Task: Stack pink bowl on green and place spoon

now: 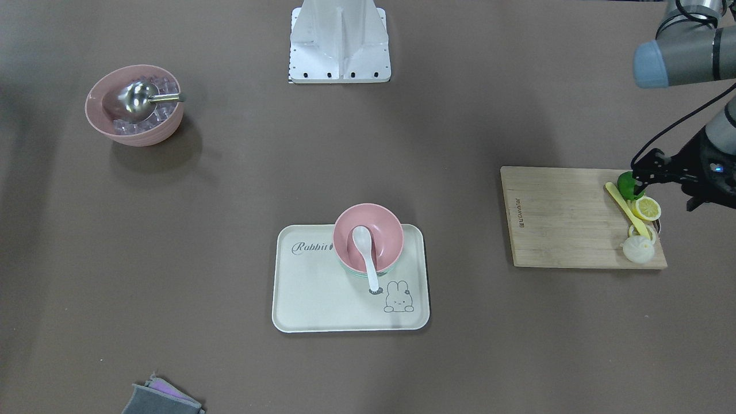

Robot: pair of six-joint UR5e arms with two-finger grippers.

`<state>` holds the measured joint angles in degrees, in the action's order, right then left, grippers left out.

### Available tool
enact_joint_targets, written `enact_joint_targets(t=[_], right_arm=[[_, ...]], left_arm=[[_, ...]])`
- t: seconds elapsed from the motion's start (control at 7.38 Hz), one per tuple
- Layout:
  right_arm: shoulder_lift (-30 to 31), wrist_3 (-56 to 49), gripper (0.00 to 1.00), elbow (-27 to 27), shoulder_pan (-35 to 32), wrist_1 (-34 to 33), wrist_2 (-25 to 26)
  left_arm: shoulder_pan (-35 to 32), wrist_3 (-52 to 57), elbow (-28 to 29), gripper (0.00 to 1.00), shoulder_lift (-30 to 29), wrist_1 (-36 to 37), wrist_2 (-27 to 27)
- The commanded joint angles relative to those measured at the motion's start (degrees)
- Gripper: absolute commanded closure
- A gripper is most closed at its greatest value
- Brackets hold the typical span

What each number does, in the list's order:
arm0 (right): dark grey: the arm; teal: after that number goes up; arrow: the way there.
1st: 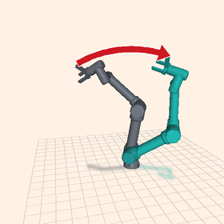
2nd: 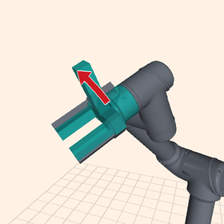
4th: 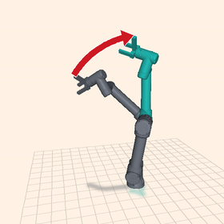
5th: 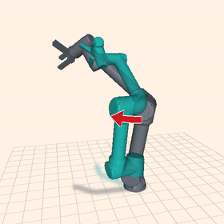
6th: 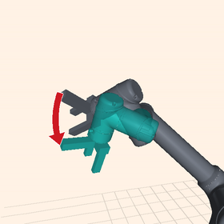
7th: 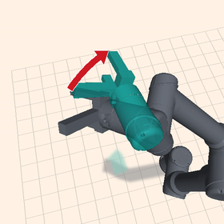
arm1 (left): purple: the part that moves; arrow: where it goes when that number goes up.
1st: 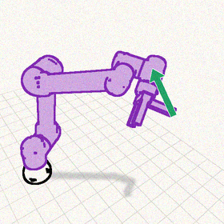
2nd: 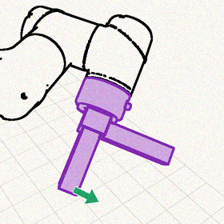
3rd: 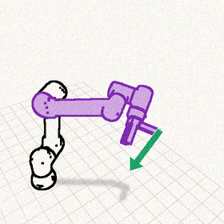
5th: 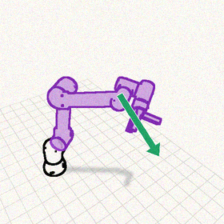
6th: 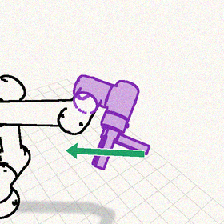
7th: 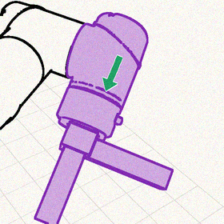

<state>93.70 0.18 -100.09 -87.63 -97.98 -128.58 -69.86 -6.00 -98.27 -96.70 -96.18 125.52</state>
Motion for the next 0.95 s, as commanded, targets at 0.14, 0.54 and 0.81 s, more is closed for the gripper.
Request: enact_joint_targets(t=[0.14,0.54,0.81], right_arm=[[-0.4,0.0,0.0,0.1,0.0,0.1,0.2],[-0.6,0.1,0.0,0.1,0.0,0.1,0.1],[-0.4,0.1,0.0,0.1,0.0,0.2,0.3]], left_arm=[[-11.2,-0.2,4.5,0.0,2.4,0.8,5.7],[-15.9,11.7,5.2,0.0,3.2,7.0,6.1],[-15.8,11.9,2.5,0.0,3.2,10.9,6.0]])
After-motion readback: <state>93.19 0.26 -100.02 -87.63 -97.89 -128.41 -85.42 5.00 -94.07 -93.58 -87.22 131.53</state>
